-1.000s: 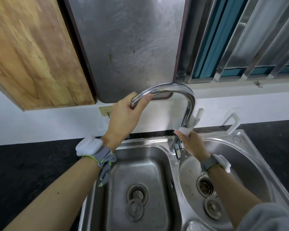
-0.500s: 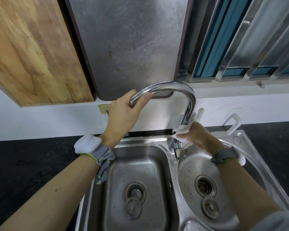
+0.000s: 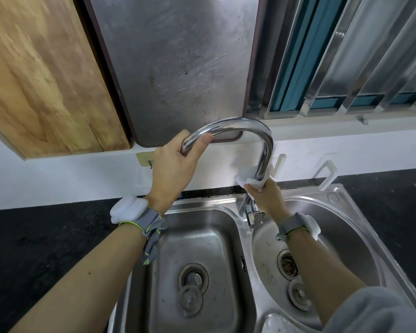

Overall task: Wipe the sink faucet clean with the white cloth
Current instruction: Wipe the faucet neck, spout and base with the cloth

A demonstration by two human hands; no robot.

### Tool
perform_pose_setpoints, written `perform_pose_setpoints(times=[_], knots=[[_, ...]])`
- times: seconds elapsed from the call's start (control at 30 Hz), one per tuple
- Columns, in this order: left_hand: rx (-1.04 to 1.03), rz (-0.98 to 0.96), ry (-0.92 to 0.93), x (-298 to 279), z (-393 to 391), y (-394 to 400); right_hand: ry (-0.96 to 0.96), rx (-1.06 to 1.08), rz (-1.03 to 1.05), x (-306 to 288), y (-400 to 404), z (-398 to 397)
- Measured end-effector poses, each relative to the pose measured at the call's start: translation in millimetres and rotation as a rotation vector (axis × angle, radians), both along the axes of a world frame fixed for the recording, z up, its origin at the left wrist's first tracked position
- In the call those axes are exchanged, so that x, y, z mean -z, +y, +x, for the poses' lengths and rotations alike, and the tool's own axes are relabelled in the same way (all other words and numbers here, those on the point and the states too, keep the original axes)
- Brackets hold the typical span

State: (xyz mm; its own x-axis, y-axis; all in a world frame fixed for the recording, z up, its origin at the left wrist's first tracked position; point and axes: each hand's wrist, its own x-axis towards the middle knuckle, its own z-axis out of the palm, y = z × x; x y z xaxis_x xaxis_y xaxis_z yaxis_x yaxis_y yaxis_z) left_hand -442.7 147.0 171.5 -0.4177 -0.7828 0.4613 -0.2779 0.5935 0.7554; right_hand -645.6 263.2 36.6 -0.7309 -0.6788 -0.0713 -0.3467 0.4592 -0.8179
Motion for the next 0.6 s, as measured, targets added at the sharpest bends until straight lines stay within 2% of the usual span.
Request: perform_pose_setpoints(times=[0.43,0.6], knots=[[0.016,-0.018,-0.005,2.7,0.1,-4.1,0.102,0.112,-0.3,-45.2,-5.0,19.5],[0.018,-0.023,0.011,4.4,-0.3,-3.9,0.047,0.323,-0.469,-49.7,-14.3,34.0]])
